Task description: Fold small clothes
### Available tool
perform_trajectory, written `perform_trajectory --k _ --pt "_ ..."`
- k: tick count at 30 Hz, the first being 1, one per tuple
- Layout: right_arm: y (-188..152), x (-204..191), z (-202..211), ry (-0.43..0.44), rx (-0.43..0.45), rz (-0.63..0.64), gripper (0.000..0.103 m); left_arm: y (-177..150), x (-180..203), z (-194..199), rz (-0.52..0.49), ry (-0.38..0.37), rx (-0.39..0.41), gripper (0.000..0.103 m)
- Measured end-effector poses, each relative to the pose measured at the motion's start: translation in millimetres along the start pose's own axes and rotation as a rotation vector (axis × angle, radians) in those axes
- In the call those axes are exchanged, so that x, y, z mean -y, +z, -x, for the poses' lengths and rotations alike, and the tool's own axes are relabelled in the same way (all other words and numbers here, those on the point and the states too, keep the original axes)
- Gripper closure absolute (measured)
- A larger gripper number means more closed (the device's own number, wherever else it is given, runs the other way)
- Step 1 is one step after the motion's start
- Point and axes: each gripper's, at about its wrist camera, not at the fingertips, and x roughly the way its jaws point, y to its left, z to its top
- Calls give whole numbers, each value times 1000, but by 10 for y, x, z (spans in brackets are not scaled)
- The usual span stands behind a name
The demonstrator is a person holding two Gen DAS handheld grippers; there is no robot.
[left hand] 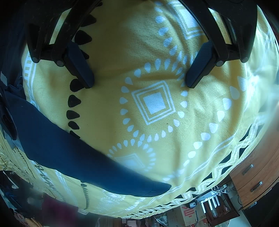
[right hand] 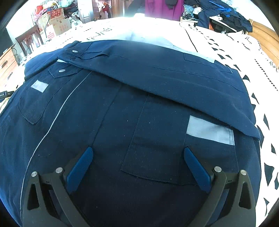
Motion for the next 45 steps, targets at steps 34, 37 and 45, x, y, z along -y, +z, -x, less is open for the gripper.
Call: perform_trajectory --k 34,37,45 --pt "7 3 -20 0 6 -2 0 1617 -747 -879 415 -440 28 77" --pt "1 -30 -17 -12 10 2 0 1635 -663 -693 388 -476 86 82" --pt "41 30 -4 14 10 -19 0 1759 961 960 56 -801 314 82"
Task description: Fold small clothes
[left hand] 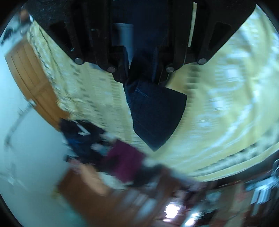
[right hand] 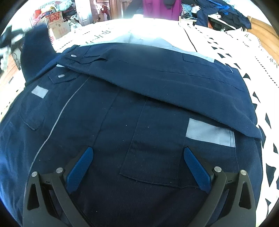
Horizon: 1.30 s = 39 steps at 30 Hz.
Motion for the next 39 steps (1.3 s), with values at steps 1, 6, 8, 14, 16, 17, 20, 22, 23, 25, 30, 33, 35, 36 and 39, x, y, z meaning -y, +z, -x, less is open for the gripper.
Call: perform_trajectory --k 1,6,8,14,16,17,20,22,23,25,30,33,35,36,39 --pt "9 27 28 21 -1 -10 0 -30 334 -85 -37 -61 -9 82" --pt "-24 256 286 118 -12 -96 5 -673 1874 -672 -102 -437 -199 50" --pt "-87 361 435 125 -3 -116 5 -1068 2168 -854 -97 -517 -324 48" --pt "-180 591 758 189 10 -136 5 -1450 1711 -557 -50 -397 -348 46" --pt "-83 673 809 240 22 -155 5 -1388 1401 -344 -28 -311 -305 43" --pt "-15 710 832 260 35 -164 6 -1306 1201 -273 -30 -245 -281 40" --pt "382 936 832 338 114 -231 6 -1210 733 -201 -22 -59 -247 40" --pt "630 1107 659 404 120 -300 10 -1184 542 -240 -70 37 -252 40" --pt "736 1164 537 402 115 -316 15 -1205 455 -289 -76 53 -263 40" --pt "909 1238 263 387 78 -306 21 -1263 314 -380 -49 46 -287 40" --pt "1014 1322 -363 346 -79 -349 33 -1416 37 -457 21 59 -333 40" --pt "1051 1242 -368 348 -63 -343 32 -1440 -39 -464 35 78 -344 40" --pt "1086 1163 -407 371 -64 -325 44 -1514 -37 -536 0 103 -383 40" --pt "1077 1103 -429 369 -68 -310 59 -1547 -30 -565 -21 113 -398 40" --pt "1128 1031 -437 353 -56 -277 85 -1600 36 -597 -75 149 -410 39"
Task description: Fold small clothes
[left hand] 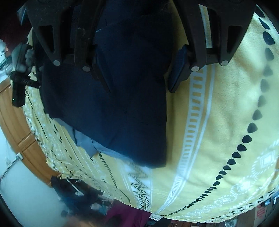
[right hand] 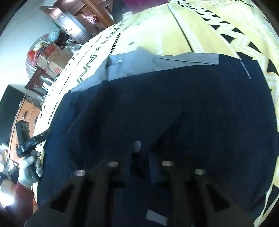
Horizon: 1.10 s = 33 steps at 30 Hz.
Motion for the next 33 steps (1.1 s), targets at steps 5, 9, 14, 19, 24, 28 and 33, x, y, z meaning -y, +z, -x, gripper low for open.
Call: perform_trajectory --k 5,9,14,19,24,28,33 --pt "-26 229 397 -43 70 -22 88 -39 43 13 -37 20 -21 37" --pt "-184 395 369 -78 12 10 88 -44 56 -29 -63 18 -34 26" --pt "-92 328 538 -106 15 40 79 32 -65 259 33 -4 2 26" --pt "-131 98 1017 -179 192 111 60 66 -246 940 88 68 165 25" --pt "-137 -63 502 -57 90 165 60 -69 -292 1147 65 153 156 21" --pt "-254 40 127 -48 29 180 65 -167 -290 1165 59 173 134 21" --pt "-267 42 158 -41 58 153 59 -203 24 843 -32 79 57 22"
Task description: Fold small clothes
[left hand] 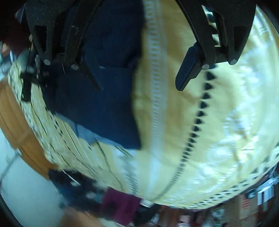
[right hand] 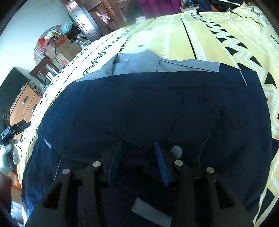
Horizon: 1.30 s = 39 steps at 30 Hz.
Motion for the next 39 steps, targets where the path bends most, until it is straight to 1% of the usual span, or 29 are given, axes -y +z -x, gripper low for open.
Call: perform_trajectory --k 2,3,4,6,8,11,12,13,14,15,16,17,18,19,21,22,23,25,26,27,28,29,30,31,32,33,34,37,39 --pt "-4 13 14 0 4 2 58 -83 179 -147 -80 11 -61 23" --pt "0 25 23 4 3 0 58 -130 236 -178 -99 25 -72 23" --pt "1 28 20 11 4 -3 58 -177 263 -203 -111 48 -82 23" --pt "10 -9 -44 27 10 -11 57 -270 268 -267 -134 125 -109 23" --pt "12 4 -65 36 17 -15 56 -301 206 -348 -131 179 -125 23" --pt "3 -4 -72 37 26 -18 56 -278 194 -466 -145 236 -111 23" --pt "5 -11 -73 35 27 -17 56 -270 197 -515 -156 270 -105 23" --pt "5 -14 -74 34 27 -15 56 -255 162 -567 -147 333 -99 22" --pt "3 -17 -75 34 27 -14 56 -251 102 -557 -109 368 -85 22" --pt "5 -17 -74 35 27 -13 55 -243 10 -512 -54 352 -64 21" --pt "10 -21 -81 34 25 -11 55 -256 -115 -448 16 315 -40 17" --pt "14 -33 -82 33 22 -5 54 -280 -191 -421 55 304 -31 12" --pt "18 -50 -83 30 18 2 53 -315 -254 -414 80 295 -25 12" --pt "27 -75 -83 20 15 12 53 -337 -272 -427 83 296 -24 12" --pt "60 -184 -55 -34 -18 64 52 -320 -254 -449 64 313 -27 12" --pt "75 -259 -9 -63 -30 94 51 -318 -265 -441 67 303 -27 11" --pt "88 -373 113 -81 -21 122 52 -325 -299 -415 83 278 -22 11" --pt "109 -554 376 -34 58 131 52 -326 -350 -395 100 248 -12 11" --pt "141 -709 499 30 107 120 52 -326 -331 -398 102 245 -9 11" --pt "173 -823 506 86 120 112 52 -337 -314 -400 99 247 -7 11" --pt "228 -1022 416 165 112 120 53 -342 -304 -399 98 249 -5 11" --pt "277 -1205 288 214 95 143 60 -358 -293 -377 99 246 -1 11" --pt "329 -1432 99 259 63 183 74 -367 -297 -361 104 239 1 11" --pt "379 -1671 -128 309 20 227 80 -384 -309 -345 111 231 4 11" --pt "445 -1962 -428 348 -29 283 83 -402 -320 -325 121 219 6 11" --pt "484 -2126 -616 357 -55 309 83 -413 -340 -306 130 207 9 11" --pt "556 -2336 -919 378 -105 326 83 -415 -365 -302 142 198 13 11" --pt "663 -2808 -1548 405 -217 377 83 -437 -379 -294 154 186 19 11" --pt "668 -3100 -1826 416 -276 437 84 -445 -365 -293 148 185 19 11"
